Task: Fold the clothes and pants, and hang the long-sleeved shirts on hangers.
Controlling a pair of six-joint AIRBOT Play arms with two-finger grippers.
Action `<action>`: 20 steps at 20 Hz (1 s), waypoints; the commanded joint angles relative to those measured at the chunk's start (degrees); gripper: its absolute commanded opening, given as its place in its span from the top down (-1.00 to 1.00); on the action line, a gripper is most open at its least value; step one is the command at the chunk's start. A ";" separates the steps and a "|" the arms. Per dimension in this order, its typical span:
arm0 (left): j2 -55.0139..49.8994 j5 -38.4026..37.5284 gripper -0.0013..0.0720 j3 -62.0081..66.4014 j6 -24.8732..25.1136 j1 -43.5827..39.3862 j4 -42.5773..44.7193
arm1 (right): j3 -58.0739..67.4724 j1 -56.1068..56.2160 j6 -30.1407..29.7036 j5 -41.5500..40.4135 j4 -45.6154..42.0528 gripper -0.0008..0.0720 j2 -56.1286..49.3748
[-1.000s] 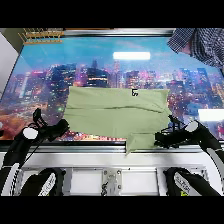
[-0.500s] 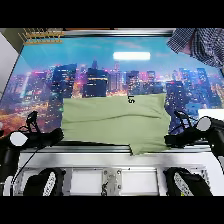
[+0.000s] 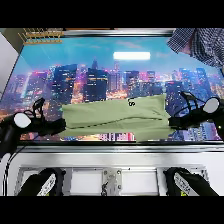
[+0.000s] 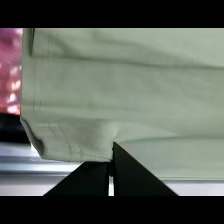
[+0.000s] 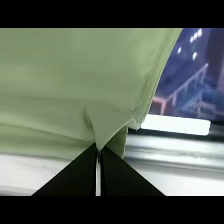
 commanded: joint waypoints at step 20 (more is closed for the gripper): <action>-31.85 4.33 -0.06 34.56 0.17 -0.74 -0.20 | 20.61 -3.08 -9.16 -24.04 16.74 -0.93 -25.42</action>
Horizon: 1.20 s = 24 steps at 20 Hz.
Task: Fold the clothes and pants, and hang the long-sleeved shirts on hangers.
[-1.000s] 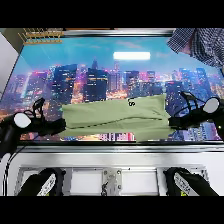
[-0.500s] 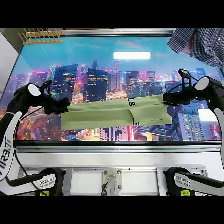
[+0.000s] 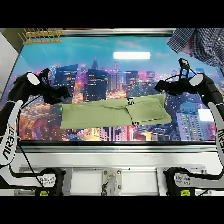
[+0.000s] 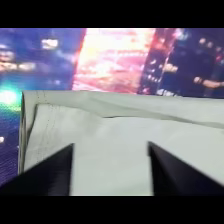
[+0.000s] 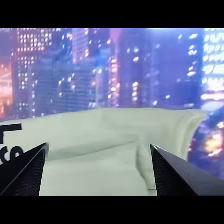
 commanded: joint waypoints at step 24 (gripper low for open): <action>9.05 13.03 0.95 -15.37 -5.70 -23.76 -4.94 | 0.04 -9.05 -15.74 23.98 15.10 0.94 -16.65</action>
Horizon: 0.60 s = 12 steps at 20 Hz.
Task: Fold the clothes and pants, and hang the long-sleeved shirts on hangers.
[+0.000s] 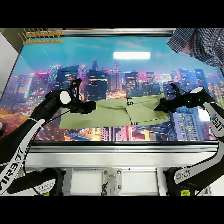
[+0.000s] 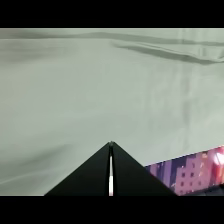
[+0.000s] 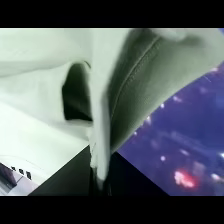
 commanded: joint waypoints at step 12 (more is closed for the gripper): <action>-18.27 3.61 0.95 16.96 -1.90 -12.76 -4.17 | 13.66 4.00 18.45 23.23 -24.74 0.94 24.09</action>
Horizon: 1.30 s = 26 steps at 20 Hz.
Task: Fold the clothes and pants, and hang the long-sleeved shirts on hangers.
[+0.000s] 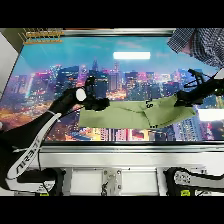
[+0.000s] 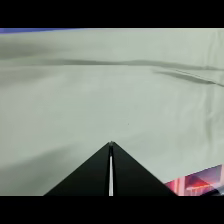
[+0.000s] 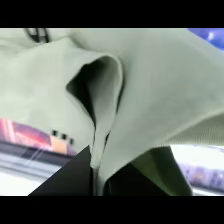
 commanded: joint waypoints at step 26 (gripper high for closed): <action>-18.12 -11.89 0.95 31.41 4.28 -0.94 0.55 | 17.29 30.36 13.00 2.36 2.08 0.94 2.45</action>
